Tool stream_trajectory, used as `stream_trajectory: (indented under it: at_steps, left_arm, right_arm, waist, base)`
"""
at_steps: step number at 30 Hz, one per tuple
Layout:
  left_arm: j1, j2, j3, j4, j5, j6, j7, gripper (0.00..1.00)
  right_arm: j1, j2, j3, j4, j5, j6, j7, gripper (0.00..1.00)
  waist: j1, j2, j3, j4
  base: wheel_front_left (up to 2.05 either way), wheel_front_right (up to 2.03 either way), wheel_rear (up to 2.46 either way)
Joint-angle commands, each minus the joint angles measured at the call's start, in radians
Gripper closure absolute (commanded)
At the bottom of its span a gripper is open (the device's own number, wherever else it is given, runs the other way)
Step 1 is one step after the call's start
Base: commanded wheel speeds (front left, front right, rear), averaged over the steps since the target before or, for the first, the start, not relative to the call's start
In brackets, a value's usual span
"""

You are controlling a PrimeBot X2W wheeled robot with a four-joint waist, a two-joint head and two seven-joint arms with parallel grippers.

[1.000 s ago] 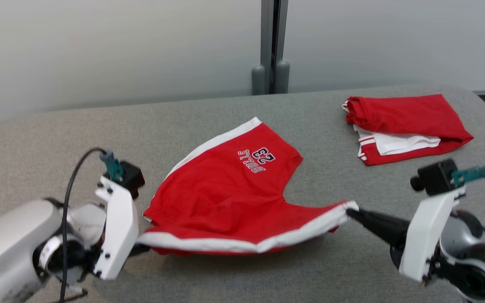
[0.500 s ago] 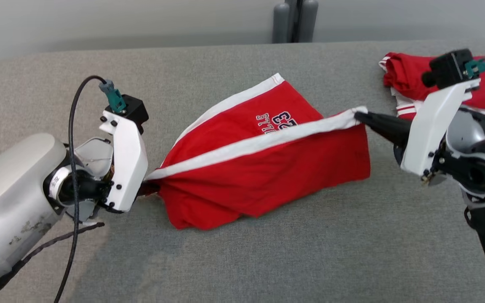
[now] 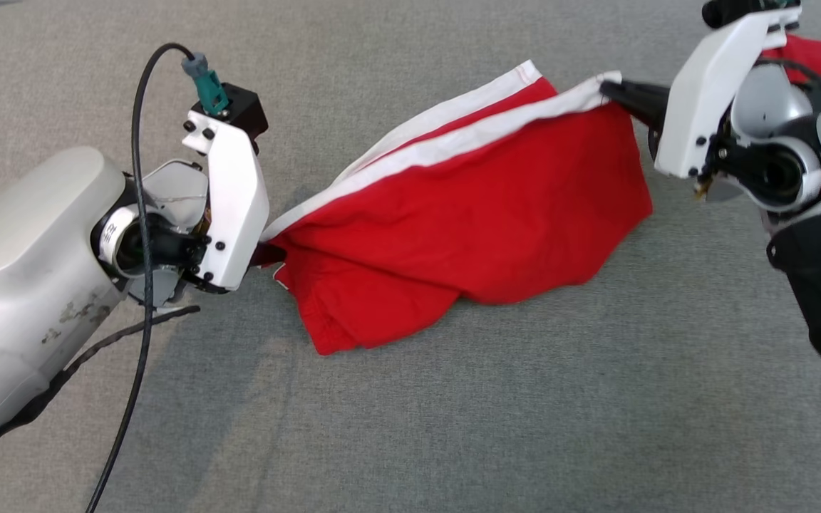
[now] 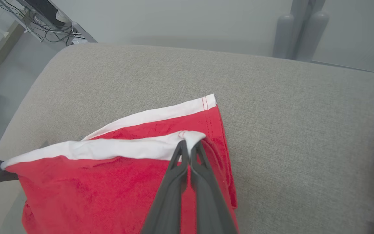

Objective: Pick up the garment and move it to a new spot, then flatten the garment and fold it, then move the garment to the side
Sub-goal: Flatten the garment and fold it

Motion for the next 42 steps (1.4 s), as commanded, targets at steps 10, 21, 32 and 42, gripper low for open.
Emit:
stream_trajectory:
  at_steps: [10,21,32,42]
  left_arm:
    - [-0.075,-0.047,0.003,0.041,0.019,-0.006,0.015,1.00]
    - [-0.112,-0.072,0.003,0.072,0.035,-0.017,0.007,1.00]
    - [-0.115,-0.087,-0.003,0.079,0.046,-0.009,0.002,0.88]
    - [-0.112,-0.072,-0.017,0.082,0.063,-0.010,0.011,0.00]
  right_arm:
    - [-0.171,0.013,0.100,0.203,0.000,0.000,-0.110,1.00]
    - [-0.267,0.041,0.194,0.350,0.039,0.001,-0.207,1.00]
    - [-0.296,0.039,0.278,0.405,0.099,0.001,-0.269,0.87]
    - [-0.285,0.050,0.320,0.426,0.145,0.001,-0.348,0.00]
  waist:
    - [0.0000,0.0000,0.064,0.036]
    - [0.0000,0.0000,0.095,0.054]
    - [0.0000,0.0000,0.108,0.056]
    - [0.0000,0.0000,0.081,0.050]
  base:
    - [0.00,0.00,0.00]
    - [0.00,0.00,0.00]
    - [0.00,0.00,0.00]
    - [0.00,0.00,0.00]
